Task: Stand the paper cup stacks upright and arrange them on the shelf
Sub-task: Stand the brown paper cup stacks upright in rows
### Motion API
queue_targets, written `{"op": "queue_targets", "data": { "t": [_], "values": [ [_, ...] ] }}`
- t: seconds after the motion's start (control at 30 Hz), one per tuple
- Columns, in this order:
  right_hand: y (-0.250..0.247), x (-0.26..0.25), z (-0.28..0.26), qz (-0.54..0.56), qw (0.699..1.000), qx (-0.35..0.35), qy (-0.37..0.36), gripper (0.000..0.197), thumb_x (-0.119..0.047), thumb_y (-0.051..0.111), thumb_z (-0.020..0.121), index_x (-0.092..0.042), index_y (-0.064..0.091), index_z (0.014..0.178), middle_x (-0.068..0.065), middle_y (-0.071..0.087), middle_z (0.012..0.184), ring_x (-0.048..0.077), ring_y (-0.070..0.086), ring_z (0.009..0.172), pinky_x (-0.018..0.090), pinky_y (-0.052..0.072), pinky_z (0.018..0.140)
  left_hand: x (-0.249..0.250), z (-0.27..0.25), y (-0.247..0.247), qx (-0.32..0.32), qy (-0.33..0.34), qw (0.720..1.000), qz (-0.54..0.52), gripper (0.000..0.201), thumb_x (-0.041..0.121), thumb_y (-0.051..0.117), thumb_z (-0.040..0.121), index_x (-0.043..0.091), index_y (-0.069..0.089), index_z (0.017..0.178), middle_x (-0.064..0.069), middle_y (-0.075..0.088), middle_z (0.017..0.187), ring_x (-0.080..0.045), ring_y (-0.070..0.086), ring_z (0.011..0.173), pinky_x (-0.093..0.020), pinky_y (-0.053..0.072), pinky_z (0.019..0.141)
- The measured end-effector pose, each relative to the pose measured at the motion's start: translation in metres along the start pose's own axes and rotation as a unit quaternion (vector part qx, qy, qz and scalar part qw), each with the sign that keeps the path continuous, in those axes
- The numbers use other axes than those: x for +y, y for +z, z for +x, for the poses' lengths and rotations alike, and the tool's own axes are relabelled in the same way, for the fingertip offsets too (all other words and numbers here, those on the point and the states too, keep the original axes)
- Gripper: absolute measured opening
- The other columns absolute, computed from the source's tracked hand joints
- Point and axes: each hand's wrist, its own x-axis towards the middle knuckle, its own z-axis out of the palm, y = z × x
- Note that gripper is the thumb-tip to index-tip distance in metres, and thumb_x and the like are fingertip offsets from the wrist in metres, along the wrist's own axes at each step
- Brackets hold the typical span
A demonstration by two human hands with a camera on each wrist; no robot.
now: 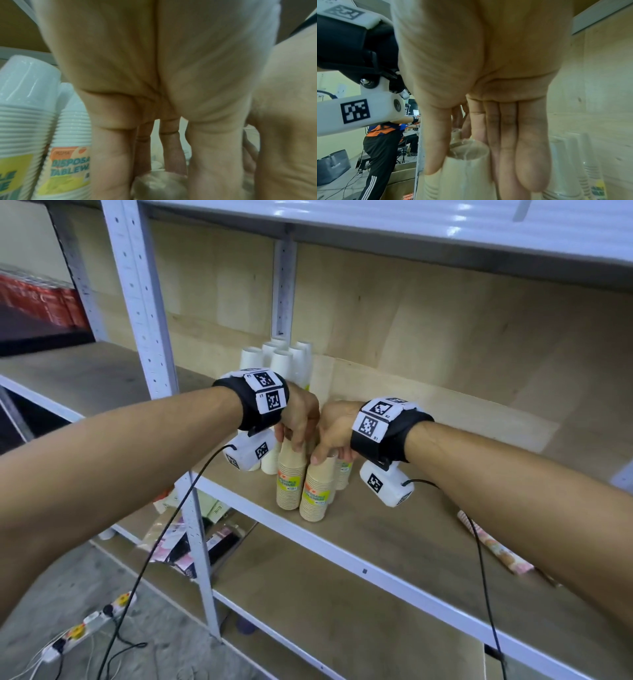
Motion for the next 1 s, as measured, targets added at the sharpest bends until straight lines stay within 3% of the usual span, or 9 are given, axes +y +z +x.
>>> {"op": "queue_targets", "data": {
  "t": [0.13,0.27,0.37,0.43,0.57,0.67,0.73,0.87,1.0],
  "values": [
    [0.004,-0.001,0.004,-0.001,1.0,0.015,-0.003,0.031,-0.028,0.087,0.065,-0.009,0.064,0.057,0.002,0.061,0.042,0.019,0.062,0.043,0.037,0.059,0.057,-0.004,0.002,0.005,0.01,0.006,1.0,-0.004,0.041,0.003,0.08,0.076,0.0,0.064,0.114,-0.022,0.066,0.114,-0.027,0.068,0.089,-0.036,0.062,0.075],
    [0.0,0.002,0.002,-0.003,1.0,0.007,-0.006,0.033,-0.031,0.086,0.067,-0.012,0.063,0.053,0.0,0.06,0.041,0.015,0.059,0.039,0.03,0.055,0.052,-0.006,0.001,0.005,0.016,0.011,1.0,-0.005,0.038,0.002,0.079,0.077,0.002,0.065,0.113,-0.02,0.065,0.114,-0.023,0.067,0.081,-0.031,0.061,0.069],
    [-0.002,0.003,0.001,0.006,1.0,0.007,-0.001,0.032,-0.033,0.086,0.067,-0.013,0.064,0.056,0.001,0.063,0.044,0.014,0.061,0.039,0.027,0.053,0.05,-0.007,0.0,0.001,0.021,0.009,1.0,-0.003,0.039,0.007,0.081,0.076,0.005,0.065,0.112,-0.02,0.067,0.113,-0.03,0.071,0.091,-0.034,0.062,0.073],
    [-0.004,0.004,0.0,0.003,1.0,0.009,0.002,0.033,-0.038,0.087,0.065,-0.012,0.067,0.06,0.006,0.068,0.053,0.019,0.066,0.048,0.03,0.058,0.053,-0.007,-0.002,-0.005,0.025,0.011,1.0,-0.01,0.039,0.009,0.082,0.076,0.007,0.066,0.112,-0.019,0.07,0.109,-0.028,0.072,0.089,-0.034,0.062,0.075],
    [-0.016,0.005,-0.006,-0.005,1.0,0.022,0.01,0.04,-0.044,0.086,0.063,-0.008,0.072,0.073,0.012,0.073,0.069,0.024,0.071,0.057,0.04,0.062,0.062,0.0,-0.006,-0.023,0.051,0.013,0.999,-0.003,0.042,0.013,0.084,0.073,0.012,0.065,0.11,-0.015,0.072,0.101,-0.024,0.072,0.081,-0.028,0.06,0.067],
    [-0.032,0.013,-0.015,-0.007,0.999,0.041,0.028,0.046,-0.043,0.086,0.065,-0.004,0.07,0.081,0.012,0.073,0.069,0.025,0.07,0.058,0.043,0.061,0.067,0.011,-0.002,-0.038,0.083,0.023,0.996,0.003,0.038,0.015,0.085,0.071,0.019,0.066,0.104,-0.015,0.073,0.098,-0.023,0.071,0.071,-0.034,0.062,0.071],
    [-0.044,0.026,-0.023,-0.02,0.997,0.057,0.05,0.046,-0.042,0.085,0.067,-0.003,0.07,0.086,0.011,0.074,0.072,0.025,0.07,0.062,0.041,0.06,0.07,0.024,0.001,-0.046,0.109,0.034,0.993,0.006,0.036,0.019,0.085,0.071,0.023,0.066,0.101,-0.014,0.073,0.094,-0.022,0.07,0.068,-0.038,0.062,0.073],
    [-0.066,0.065,-0.045,-0.032,0.99,0.096,0.099,0.037,-0.036,0.083,0.07,-0.006,0.069,0.087,0.01,0.074,0.077,0.022,0.07,0.063,0.036,0.059,0.067,0.061,0.013,-0.056,0.143,0.078,0.986,0.013,0.037,0.026,0.084,0.073,0.025,0.065,0.104,-0.005,0.07,0.082,-0.017,0.065,0.064,-0.03,0.057,0.066],
    [-0.077,0.118,-0.071,-0.039,0.977,0.118,0.174,0.039,-0.04,0.083,0.07,-0.009,0.069,0.089,0.005,0.073,0.08,0.021,0.07,0.07,0.033,0.056,0.067,0.105,0.028,-0.05,0.134,0.131,0.982,0.024,0.039,0.034,0.083,0.071,0.032,0.064,0.105,-0.004,0.07,0.099,-0.019,0.065,0.073,-0.029,0.056,0.067]
  ]
}}
